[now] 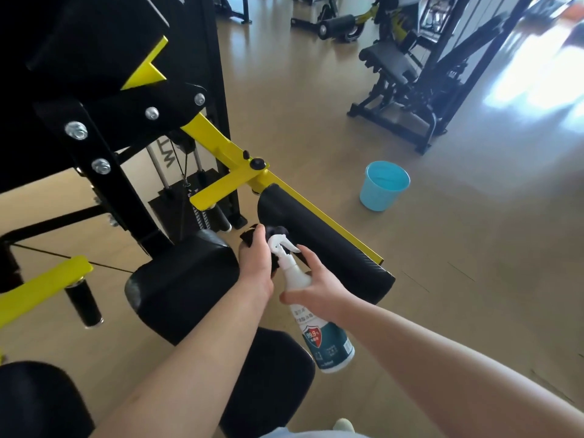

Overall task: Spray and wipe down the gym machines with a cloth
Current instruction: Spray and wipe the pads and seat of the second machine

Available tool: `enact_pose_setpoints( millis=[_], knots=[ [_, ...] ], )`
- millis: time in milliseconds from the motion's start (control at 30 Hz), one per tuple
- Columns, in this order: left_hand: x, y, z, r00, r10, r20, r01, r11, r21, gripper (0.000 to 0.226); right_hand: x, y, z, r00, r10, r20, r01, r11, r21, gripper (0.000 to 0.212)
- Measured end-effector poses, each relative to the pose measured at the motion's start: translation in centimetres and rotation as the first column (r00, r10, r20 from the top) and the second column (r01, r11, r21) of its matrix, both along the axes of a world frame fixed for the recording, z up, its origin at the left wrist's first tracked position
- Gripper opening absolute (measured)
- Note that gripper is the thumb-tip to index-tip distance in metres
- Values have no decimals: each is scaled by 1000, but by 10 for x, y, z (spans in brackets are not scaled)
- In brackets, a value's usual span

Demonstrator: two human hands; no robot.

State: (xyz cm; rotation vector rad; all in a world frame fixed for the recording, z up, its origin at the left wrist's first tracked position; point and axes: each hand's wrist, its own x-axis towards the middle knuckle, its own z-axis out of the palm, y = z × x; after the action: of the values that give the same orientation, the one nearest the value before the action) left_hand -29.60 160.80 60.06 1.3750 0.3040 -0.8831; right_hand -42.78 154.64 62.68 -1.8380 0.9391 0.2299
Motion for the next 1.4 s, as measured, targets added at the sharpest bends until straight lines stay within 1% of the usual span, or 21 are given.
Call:
enact_pose_setpoints(
  millis=[33,100,200,300,367,400,533,567,600,700,767,833,900,933,967,1033,1100,1267,1400],
  knots=[
    [3,-1,-1,1000,7,9,-7,1000,5,55,5,1,2,1000,-11,5,11,1000,11,109],
    [9,-1,-2,1000,5,-30,-5,1000,11,45,15,2,8,1000,-26,12,25,999,34,107],
    [14,0,-9,999,-23,-34,23,1000,-2,38,27,3,14,999,-27,24,26,999,46,104],
    [18,0,-13,999,-10,-53,8,999,-51,31,33,3,19,999,-28,23,27,999,42,85],
    [20,0,-15,998,-15,-65,11,999,-51,32,32,2,19,1000,-20,13,19,999,43,75],
    [19,-1,-16,997,-13,-71,9,998,-56,34,31,1,18,1000,-13,7,13,999,49,75],
    [15,-1,-18,997,28,-74,-32,997,-63,40,24,-3,13,999,-10,33,6,991,133,96],
    [14,-1,-20,996,41,-81,-47,996,-72,41,20,-3,12,999,-17,38,11,988,152,97],
    [14,-1,-20,995,51,-91,-58,995,-80,42,17,-4,11,999,-27,40,20,985,174,93],
    [9,-3,-19,996,63,-69,-68,995,-71,48,4,-7,7,997,-70,44,57,968,243,70],
    [4,-3,-15,997,57,-55,-61,996,-62,49,-6,-10,4,994,-102,42,86,953,290,63],
    [0,-4,-15,997,56,-50,-59,997,-50,54,-15,-12,2,990,-129,52,104,932,347,67],
    [-2,-6,-21,999,39,-37,-40,999,-32,65,-24,-15,-1,988,-144,64,110,921,375,80],
    [-4,-7,-25,999,22,-28,-23,999,-26,69,-29,-16,-2,986,-154,69,118,920,374,83],
    [-7,-7,-26,1000,4,-19,-5,1000,-16,70,-34,-16,-4,983,-169,70,132,920,369,81],
    [-15,-9,-26,1000,1,-17,-1,1000,-8,65,-45,-19,-5,978,-197,68,159,917,365,74],
    [-23,-12,-27,999,29,-24,-29,1000,-11,54,-58,-23,-7,974,-216,69,174,907,384,72],
    [-47,-19,-29,1000,11,-4,-11,1000,-12,41,-91,-35,-6,961,-252,114,170,862,478,85],
    [-66,-21,-31,999,-43,8,44,998,-35,40,-112,-39,-5,957,-265,117,180,860,478,72]
  ],
)
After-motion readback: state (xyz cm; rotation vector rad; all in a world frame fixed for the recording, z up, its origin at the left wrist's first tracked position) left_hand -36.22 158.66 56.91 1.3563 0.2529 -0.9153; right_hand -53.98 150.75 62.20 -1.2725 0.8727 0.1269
